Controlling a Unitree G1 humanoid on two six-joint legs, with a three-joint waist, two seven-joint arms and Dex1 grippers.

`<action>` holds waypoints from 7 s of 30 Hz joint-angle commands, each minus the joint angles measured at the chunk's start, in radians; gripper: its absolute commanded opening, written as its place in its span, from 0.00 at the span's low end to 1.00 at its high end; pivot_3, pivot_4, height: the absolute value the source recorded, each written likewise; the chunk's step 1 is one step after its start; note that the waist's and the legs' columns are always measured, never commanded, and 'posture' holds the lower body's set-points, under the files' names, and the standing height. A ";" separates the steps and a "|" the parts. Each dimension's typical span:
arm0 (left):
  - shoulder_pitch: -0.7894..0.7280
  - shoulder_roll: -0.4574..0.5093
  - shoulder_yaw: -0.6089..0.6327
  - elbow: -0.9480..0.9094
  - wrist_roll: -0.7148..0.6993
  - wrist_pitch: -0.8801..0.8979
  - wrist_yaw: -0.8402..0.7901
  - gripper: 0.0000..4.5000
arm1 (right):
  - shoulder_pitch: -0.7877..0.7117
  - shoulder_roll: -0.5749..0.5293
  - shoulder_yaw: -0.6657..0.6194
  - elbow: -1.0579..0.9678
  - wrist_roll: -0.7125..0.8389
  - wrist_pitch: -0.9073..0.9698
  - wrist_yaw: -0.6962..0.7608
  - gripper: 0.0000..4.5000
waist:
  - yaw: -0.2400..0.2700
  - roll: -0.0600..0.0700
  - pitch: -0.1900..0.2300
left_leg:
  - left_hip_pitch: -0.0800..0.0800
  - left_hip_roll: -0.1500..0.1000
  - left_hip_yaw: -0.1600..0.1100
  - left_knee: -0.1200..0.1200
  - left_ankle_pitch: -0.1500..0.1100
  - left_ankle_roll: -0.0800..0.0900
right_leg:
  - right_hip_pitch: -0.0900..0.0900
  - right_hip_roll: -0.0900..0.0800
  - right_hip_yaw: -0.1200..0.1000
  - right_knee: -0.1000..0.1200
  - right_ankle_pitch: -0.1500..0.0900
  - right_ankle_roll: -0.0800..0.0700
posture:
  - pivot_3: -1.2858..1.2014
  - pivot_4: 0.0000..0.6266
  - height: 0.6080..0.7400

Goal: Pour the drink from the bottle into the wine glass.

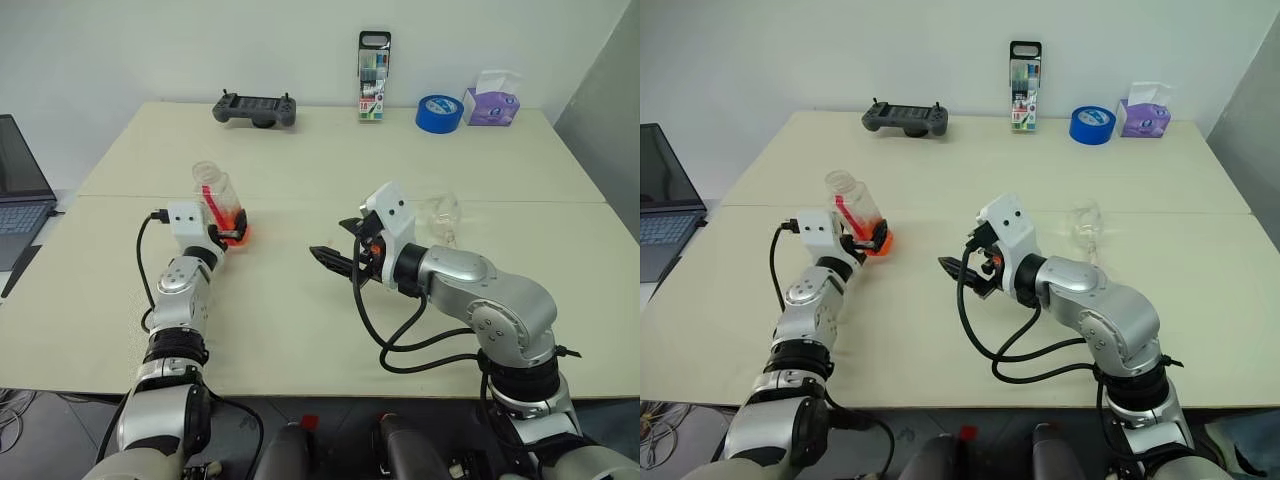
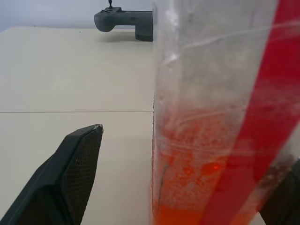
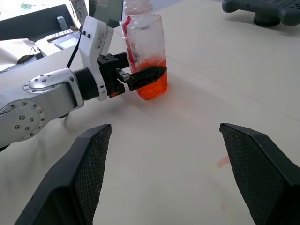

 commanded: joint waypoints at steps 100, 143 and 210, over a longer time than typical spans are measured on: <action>0.397 -0.077 -0.245 -1.201 -0.107 0.741 -0.059 1.00 | -0.537 0.477 -0.159 1.730 -0.472 -1.267 -0.230 0.06 | -0.004 0.005 0.003 | 0.002 0.000 0.003 0.002 -0.001 0.001 | 0.001 0.003 0.003 0.000 0.000 0.000 | 0.52 0.24 1.00; 0.423 -0.017 -0.186 -1.139 -0.108 0.710 -0.081 1.00 | -0.160 0.347 -0.065 1.386 -0.502 -1.052 0.072 0.06 | -0.027 -0.001 -0.014 | 0.027 0.007 0.006 -0.014 -0.002 0.001 | 0.017 0.005 0.005 -0.002 -0.001 -0.002 | 0.52 0.24 1.00; 0.156 -0.012 0.020 -0.617 -0.010 0.319 0.080 1.00 | -0.391 -0.533 -0.182 0.049 0.114 0.024 0.533 0.99 | 0.005 -0.003 -0.002 | 0.013 0.008 0.003 -0.013 -0.003 -0.002 | 0.014 0.004 -0.001 -0.019 -0.001 -0.006 | 0.52 0.24 1.00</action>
